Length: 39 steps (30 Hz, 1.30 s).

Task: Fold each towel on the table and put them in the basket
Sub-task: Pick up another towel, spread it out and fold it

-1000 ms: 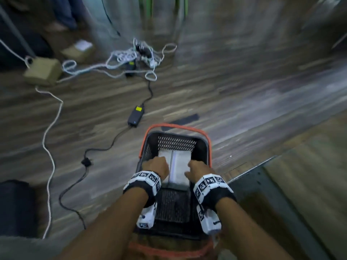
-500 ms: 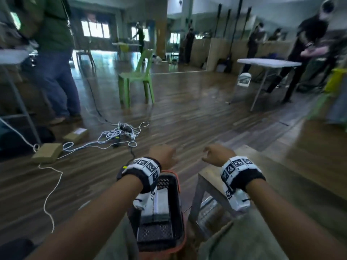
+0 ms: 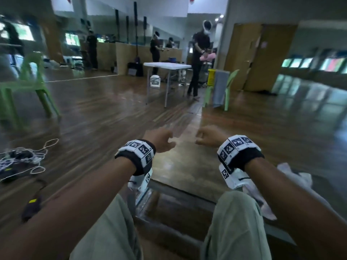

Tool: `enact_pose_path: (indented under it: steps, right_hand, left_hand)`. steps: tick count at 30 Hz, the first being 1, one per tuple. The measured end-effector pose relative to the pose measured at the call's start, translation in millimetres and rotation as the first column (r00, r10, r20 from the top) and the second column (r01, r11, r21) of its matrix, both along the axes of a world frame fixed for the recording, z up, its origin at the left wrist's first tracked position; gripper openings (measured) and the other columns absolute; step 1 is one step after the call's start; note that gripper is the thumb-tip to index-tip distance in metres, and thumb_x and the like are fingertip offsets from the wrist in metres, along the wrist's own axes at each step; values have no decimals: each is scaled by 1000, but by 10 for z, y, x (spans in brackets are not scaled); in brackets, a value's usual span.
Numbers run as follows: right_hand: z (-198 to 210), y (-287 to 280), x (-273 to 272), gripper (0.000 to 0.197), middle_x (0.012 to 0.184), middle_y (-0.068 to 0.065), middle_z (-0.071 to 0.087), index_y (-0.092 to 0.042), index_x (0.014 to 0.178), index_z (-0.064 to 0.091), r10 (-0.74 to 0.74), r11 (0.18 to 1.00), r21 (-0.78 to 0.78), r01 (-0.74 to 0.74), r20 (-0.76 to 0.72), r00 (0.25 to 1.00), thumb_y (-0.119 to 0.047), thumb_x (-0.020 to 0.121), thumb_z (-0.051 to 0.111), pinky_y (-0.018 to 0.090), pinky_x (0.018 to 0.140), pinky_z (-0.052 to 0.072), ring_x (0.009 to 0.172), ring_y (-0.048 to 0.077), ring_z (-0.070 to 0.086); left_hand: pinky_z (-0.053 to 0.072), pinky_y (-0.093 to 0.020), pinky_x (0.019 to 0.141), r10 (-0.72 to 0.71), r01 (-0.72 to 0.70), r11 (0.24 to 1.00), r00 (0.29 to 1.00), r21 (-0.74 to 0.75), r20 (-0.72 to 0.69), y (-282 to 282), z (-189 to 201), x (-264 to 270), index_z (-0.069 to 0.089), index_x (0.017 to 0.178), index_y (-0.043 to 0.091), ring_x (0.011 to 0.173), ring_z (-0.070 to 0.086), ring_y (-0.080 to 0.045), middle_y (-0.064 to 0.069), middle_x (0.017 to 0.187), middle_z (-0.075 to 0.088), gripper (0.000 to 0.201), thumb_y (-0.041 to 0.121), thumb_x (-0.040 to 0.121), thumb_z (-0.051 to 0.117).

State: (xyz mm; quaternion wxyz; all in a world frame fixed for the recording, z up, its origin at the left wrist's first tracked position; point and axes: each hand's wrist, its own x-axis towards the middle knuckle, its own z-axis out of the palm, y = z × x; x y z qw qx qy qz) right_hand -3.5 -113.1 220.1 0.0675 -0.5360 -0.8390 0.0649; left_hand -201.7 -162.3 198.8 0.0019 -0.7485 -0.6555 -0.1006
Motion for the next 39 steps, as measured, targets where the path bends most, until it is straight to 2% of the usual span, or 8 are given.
enact_pose_path:
  steps: [3, 6, 10, 20, 27, 29, 32, 39]
  right_hand:
    - [-7, -102, 492, 34, 115, 12, 65, -5, 110, 65, -113, 994, 2, 113, -24, 993, -27, 85, 64, 26, 82, 41, 105, 27, 59]
    - [-56, -227, 1031, 32, 114, 3, 66, -18, 106, 67, -239, 970, -34, 239, 9, 971, -40, 83, 61, 40, 89, 50, 101, 24, 61]
    - [-204, -441, 1708, 35, 113, 0, 66, -22, 106, 65, -373, 926, -55, 374, 41, 927, -46, 82, 59, 42, 90, 50, 101, 22, 61]
    - [-862, -737, 2713, 22, 103, 1, 65, -25, 98, 67, -570, 799, -187, 572, 73, 819, -36, 81, 58, 33, 86, 45, 101, 21, 59]
    - [-1483, -712, 2984, 32, 116, -5, 63, -35, 106, 61, -639, 762, -100, 640, 39, 768, -48, 77, 54, 40, 93, 45, 109, 23, 56]
    - [-1612, -687, 3071, 35, 115, -4, 62, -40, 103, 59, -668, 740, -80, 668, 27, 744, -56, 74, 47, 42, 91, 46, 107, 25, 56]
    - [-1792, -646, 3167, 29, 107, -2, 65, -27, 104, 61, -695, 717, -71, 694, 2, 719, -42, 79, 56, 40, 92, 46, 102, 22, 59]
    - [-2183, -591, 3293, 24, 105, -2, 66, -23, 96, 66, -716, 697, -24, 716, 13, 698, -43, 84, 60, 35, 88, 43, 100, 20, 61]
  left_hand:
    - [37, -26, 87, -125, 126, 992, 991, -18, 43, 144, -52, 423, 55, 121, 18, 114, 52, -25, -2, 123, 59, 39, 43, 91, 52]
    - [42, -36, 96, -247, 247, 969, 969, -26, 17, 275, -103, 860, 61, 111, 17, 110, 55, -26, -5, 114, 64, 38, 47, 90, 51]
    - [43, -30, 78, -383, 380, 918, 924, -111, -5, 287, -128, 1495, 62, 106, 3, 95, 58, -28, -12, 109, 64, 40, 38, 96, 44]
    - [50, -34, 79, -569, 561, 793, 822, -238, 42, 548, -720, 2619, 58, 107, 26, 90, 60, -22, 2, 113, 62, 29, 46, 87, 50]
    - [41, -28, 71, -581, 610, 747, 793, -265, 186, 469, -1370, 3194, 63, 102, 9, 83, 55, -24, -5, 97, 64, 31, 35, 88, 54]
    - [46, -33, 78, -554, 590, 768, 807, -247, 205, 452, -1549, 3358, 65, 101, 12, 89, 60, -28, -8, 99, 67, 34, 41, 87, 53]
    - [47, -40, 86, -493, 550, 810, 826, -202, 273, 446, -1742, 3583, 62, 94, 14, 90, 62, -31, -8, 95, 67, 35, 46, 85, 53]
    - [34, -32, 65, -528, 562, 827, 784, -11, 327, 550, -2055, 3803, 43, 64, 20, 69, 59, -30, -2, 64, 57, 43, 55, 88, 39]
